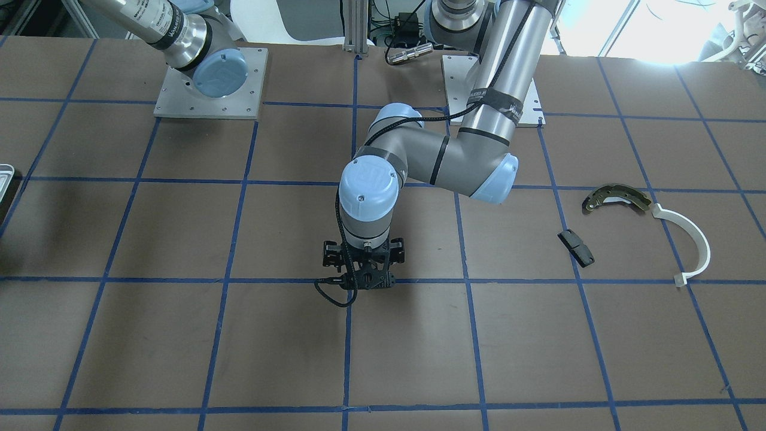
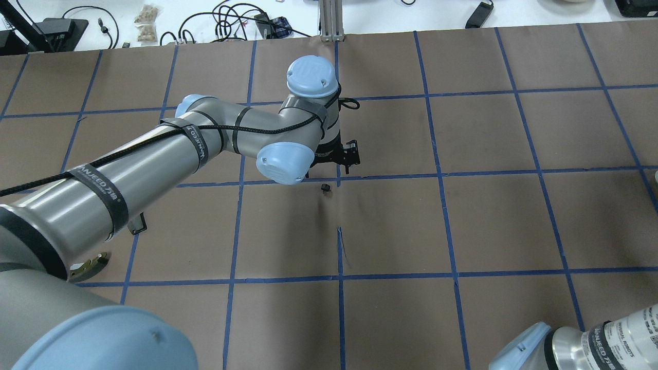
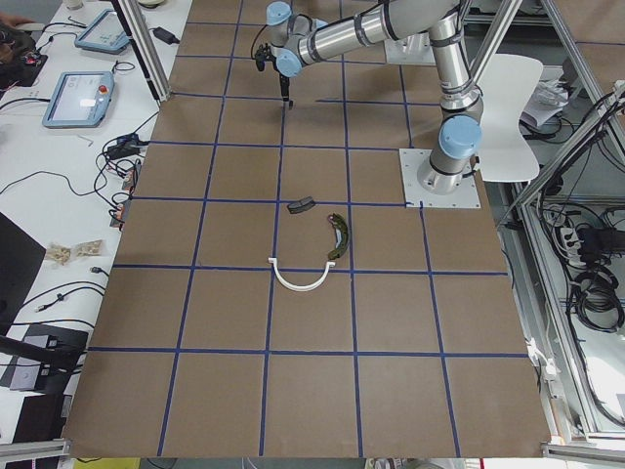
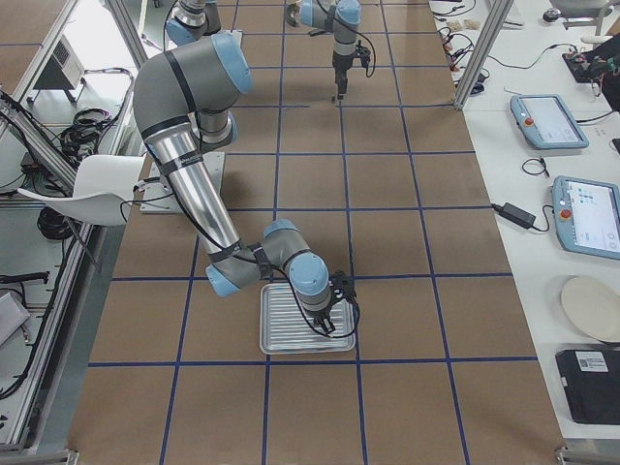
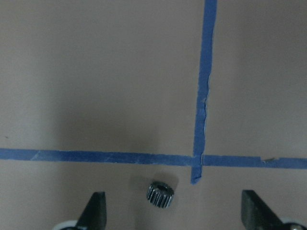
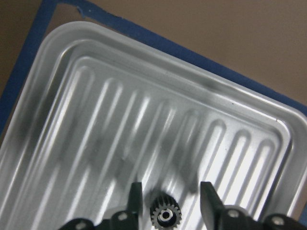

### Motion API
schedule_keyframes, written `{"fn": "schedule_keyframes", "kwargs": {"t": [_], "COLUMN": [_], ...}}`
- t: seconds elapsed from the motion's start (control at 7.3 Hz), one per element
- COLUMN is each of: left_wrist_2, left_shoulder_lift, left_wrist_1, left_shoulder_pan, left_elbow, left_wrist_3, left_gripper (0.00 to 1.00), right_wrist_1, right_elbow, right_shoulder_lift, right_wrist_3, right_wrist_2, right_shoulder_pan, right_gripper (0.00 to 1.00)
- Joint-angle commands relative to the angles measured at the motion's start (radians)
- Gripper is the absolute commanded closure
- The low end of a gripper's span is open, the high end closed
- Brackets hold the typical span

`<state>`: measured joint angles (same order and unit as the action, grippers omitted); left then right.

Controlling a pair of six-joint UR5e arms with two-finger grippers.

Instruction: Place bearing gear from tray to pile

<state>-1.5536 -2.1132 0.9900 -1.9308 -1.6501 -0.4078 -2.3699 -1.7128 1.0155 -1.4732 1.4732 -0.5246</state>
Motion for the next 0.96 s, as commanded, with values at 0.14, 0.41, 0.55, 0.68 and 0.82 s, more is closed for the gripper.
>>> {"fn": "schedule_keyframes", "kwargs": {"t": [0.14,0.41,0.55,0.68,0.82], "left_wrist_2": [-0.014,-0.017,-0.017,-0.019,-0.02], "left_shoulder_lift": [-0.033,-0.031,-0.027,-0.005,0.005], "left_wrist_1": [-0.068,-0.071,-0.073,-0.07,-0.065], "left_shoulder_pan": [-0.002,-0.002,-0.002,0.004,0.003], "left_elbow": [-0.043,-0.048,-0.051,-0.045,-0.057], "left_wrist_3": [0.057,0.057,0.055,0.057,0.057], "left_gripper": [0.17,0.74,0.86,0.91,0.92], "right_wrist_1": [0.0,0.012,0.015,0.021,0.065], "right_elbow": [-0.001,0.01,0.01,0.01,0.007], "right_shoulder_lift": [-0.002,0.015,0.017,0.028,0.079], "right_wrist_3": [-0.003,0.007,0.01,0.017,0.052], "right_wrist_2": [0.009,0.027,0.033,0.036,0.047], "right_shoulder_pan": [0.0,0.0,0.001,0.0,-0.009], "right_gripper": [0.74,0.78,0.79,0.79,0.79]}}
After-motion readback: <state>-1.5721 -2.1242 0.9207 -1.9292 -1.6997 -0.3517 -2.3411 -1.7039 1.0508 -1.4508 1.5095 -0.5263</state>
